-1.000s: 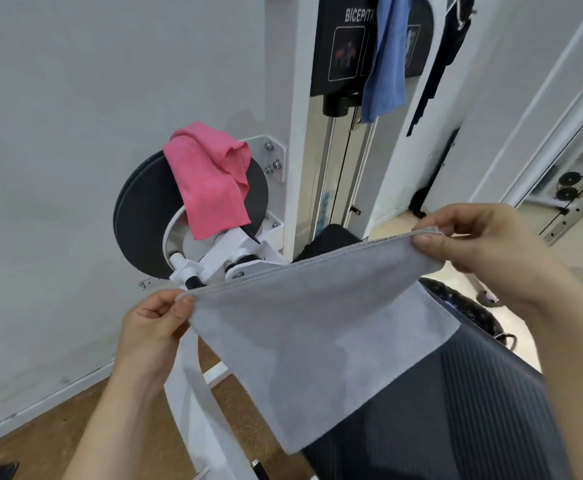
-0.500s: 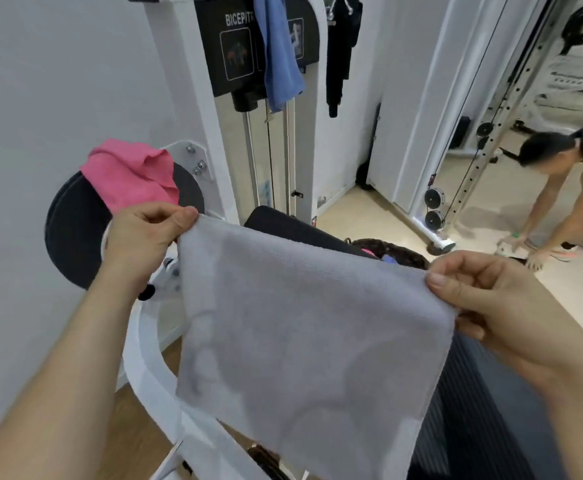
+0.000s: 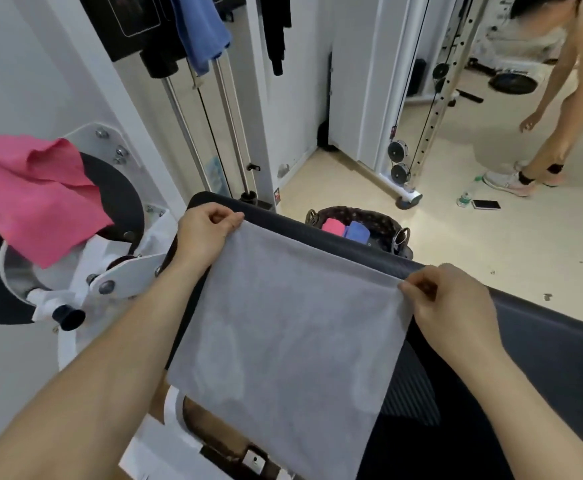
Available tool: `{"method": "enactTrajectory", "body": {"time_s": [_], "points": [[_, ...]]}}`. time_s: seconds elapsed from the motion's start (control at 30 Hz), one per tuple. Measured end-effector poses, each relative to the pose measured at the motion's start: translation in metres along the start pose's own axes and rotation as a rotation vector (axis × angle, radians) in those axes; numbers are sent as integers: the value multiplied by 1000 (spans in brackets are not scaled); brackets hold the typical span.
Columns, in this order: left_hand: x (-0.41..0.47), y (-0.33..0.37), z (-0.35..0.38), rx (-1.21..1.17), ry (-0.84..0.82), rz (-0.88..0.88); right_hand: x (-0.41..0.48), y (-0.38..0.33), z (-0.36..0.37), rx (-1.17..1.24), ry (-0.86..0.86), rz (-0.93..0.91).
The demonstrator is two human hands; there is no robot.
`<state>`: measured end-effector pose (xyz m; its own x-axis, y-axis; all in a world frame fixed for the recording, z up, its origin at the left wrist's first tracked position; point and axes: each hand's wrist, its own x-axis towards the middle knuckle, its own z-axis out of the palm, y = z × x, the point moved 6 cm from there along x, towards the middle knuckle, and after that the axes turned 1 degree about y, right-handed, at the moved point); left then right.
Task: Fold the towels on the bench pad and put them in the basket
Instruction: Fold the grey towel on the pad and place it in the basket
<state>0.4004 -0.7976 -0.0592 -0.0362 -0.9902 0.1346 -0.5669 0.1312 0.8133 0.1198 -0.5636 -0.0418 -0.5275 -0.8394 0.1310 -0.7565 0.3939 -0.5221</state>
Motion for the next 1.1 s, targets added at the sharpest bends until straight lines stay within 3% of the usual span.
{"method": "enactTrajectory", "body": {"time_s": [0.33, 0.57, 0.73, 0.8, 0.9, 1.0, 1.1], "points": [[10, -7, 15, -79, 73, -58, 19, 7, 8, -27, 87, -31], [17, 7, 26, -98, 41, 24, 34, 18, -2, -63, 151, 12], [-5, -3, 3, -141, 42, -14, 3, -3, -7, -102, 259, -182], [-39, -20, -18, -110, 71, -48, -24, -21, -3, -136, 214, -421], [-110, -61, -43, -22, 80, -135, -80, -36, 27, -215, -20, -747], [-166, -107, -55, 68, 106, -243, -133, -29, 63, -278, -227, -864], [-189, -136, -56, 85, 75, -338, -163, -18, 86, -286, -297, -872]]}}
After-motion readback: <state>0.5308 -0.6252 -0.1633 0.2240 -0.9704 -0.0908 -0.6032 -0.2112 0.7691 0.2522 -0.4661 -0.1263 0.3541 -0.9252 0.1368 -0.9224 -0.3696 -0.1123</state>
